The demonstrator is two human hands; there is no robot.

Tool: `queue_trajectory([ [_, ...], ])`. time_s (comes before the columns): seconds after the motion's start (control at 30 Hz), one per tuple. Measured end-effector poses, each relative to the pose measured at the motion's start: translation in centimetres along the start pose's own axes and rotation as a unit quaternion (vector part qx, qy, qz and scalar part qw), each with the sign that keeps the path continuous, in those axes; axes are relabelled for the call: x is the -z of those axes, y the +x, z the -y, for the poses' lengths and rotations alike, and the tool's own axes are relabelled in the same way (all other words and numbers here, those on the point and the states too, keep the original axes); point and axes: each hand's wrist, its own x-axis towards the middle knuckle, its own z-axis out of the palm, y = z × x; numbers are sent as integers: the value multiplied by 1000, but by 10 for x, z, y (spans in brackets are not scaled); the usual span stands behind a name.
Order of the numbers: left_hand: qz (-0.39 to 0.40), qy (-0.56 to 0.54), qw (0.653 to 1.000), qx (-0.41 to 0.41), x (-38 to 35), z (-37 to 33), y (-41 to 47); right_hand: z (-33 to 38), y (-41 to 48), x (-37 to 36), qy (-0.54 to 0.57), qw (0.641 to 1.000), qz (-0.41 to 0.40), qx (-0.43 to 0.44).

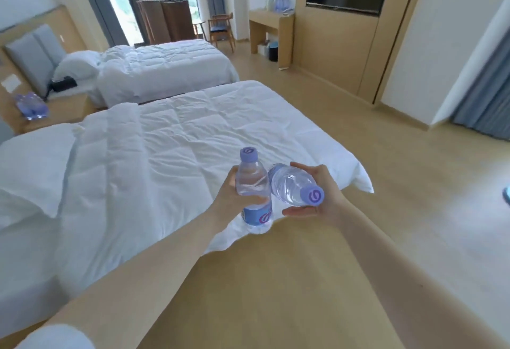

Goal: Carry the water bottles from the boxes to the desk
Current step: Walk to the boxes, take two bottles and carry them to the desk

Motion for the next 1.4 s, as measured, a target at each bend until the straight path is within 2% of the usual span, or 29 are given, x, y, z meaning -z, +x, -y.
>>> queue_trajectory([
  [0.1, 61, -27, 998, -6, -28, -10, 33, 12, 8, 31, -59, 996, -44, 56],
  [0.2, 107, -44, 993, -18, -47, -15, 68, 24, 24, 60, -77, 993, -70, 62],
  [0.33, 181, -66, 981, -6, -60, -15, 126, 49, 44, 82, -56, 994, -46, 84],
  [0.53, 238, -95, 966, 16, -75, -20, 230, 101, 80, 108, -153, 976, 16, 156],
  [0.7, 290, -106, 951, 20, -102, -30, 301, 139, 111, 121, -244, 943, -106, 198],
  [0.83, 330, -116, 936, 31, -138, -32, 337, 160, 120, 144, -266, 923, -192, 203],
  [1.0, 364, -115, 924, 26, -202, -36, 364, 178, 119, 192, -274, 882, -288, 255],
  [1.13, 393, -113, 912, 22, -261, -38, 378, 188, 125, 247, -279, 857, -357, 245],
  [1.2, 404, -113, 907, 17, -292, -38, 388, 191, 130, 281, -275, 850, -378, 244],
  [1.3, 402, -100, 910, 17, -346, -42, 409, 205, 132, 328, -241, 846, -380, 286],
  [1.4, 403, -90, 911, 19, -398, -52, 427, 222, 131, 376, -183, 860, -365, 307],
])
